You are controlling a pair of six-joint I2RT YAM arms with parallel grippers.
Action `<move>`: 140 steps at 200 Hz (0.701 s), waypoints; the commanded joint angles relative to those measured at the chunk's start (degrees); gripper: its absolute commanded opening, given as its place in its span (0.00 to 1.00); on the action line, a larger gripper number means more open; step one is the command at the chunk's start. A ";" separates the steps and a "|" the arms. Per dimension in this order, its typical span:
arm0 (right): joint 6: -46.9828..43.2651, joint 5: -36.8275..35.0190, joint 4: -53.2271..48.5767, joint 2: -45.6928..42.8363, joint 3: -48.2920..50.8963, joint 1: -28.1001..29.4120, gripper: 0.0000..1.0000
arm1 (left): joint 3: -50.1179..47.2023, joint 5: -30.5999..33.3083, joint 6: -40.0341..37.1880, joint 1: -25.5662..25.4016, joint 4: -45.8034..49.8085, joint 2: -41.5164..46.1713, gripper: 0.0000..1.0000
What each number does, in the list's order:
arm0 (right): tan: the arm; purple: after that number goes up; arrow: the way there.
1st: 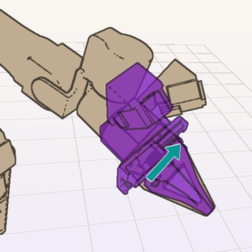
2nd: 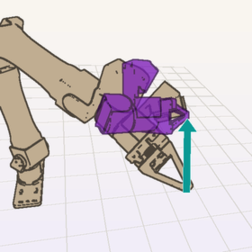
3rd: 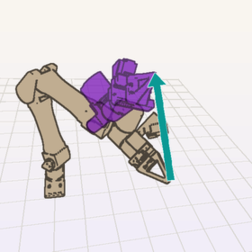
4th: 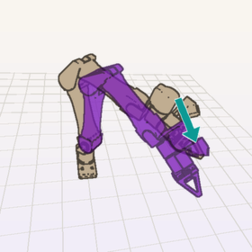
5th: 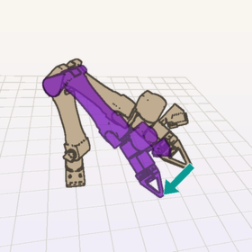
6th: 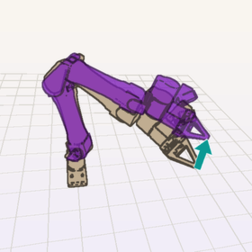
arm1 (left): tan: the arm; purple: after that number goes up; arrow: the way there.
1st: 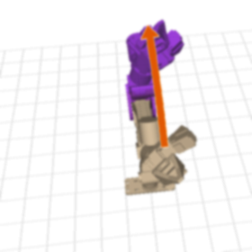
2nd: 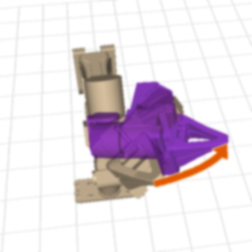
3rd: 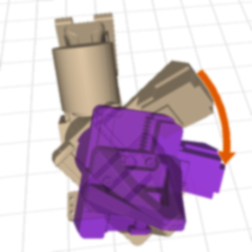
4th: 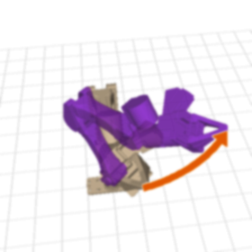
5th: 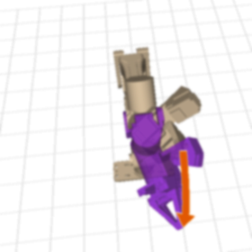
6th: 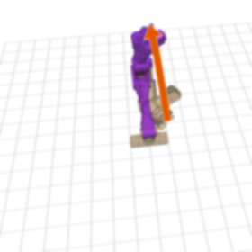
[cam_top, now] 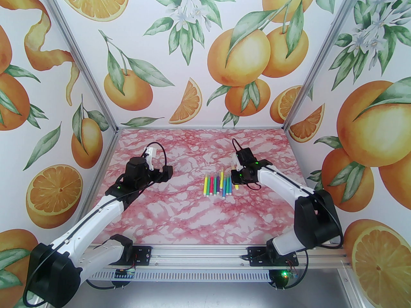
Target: Open the pen caps
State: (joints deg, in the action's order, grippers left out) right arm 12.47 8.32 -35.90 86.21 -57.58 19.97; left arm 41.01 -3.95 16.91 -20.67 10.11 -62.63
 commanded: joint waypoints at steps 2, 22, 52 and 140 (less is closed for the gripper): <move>-2.44 10.30 5.31 -2.36 2.03 2.06 0.03 | 3.19 -7.11 3.82 -0.43 -5.18 -2.96 0.98; -2.88 14.08 8.65 -3.77 3.32 4.61 0.03 | 3.89 -10.12 5.80 -0.61 -6.50 -5.88 0.97; -2.89 16.53 12.17 -4.56 4.00 7.66 0.03 | 5.10 -15.93 8.30 -0.95 -9.04 -9.99 0.91; -1.96 18.98 17.51 -3.12 4.14 11.88 0.02 | 7.41 -29.39 12.94 -2.88 -16.91 -18.09 0.72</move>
State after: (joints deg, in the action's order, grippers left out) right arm 10.22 25.23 -22.20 83.13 -54.17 30.59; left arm 45.93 -26.79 28.21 -22.81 -1.48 -79.00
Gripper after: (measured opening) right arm 0.138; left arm 0.726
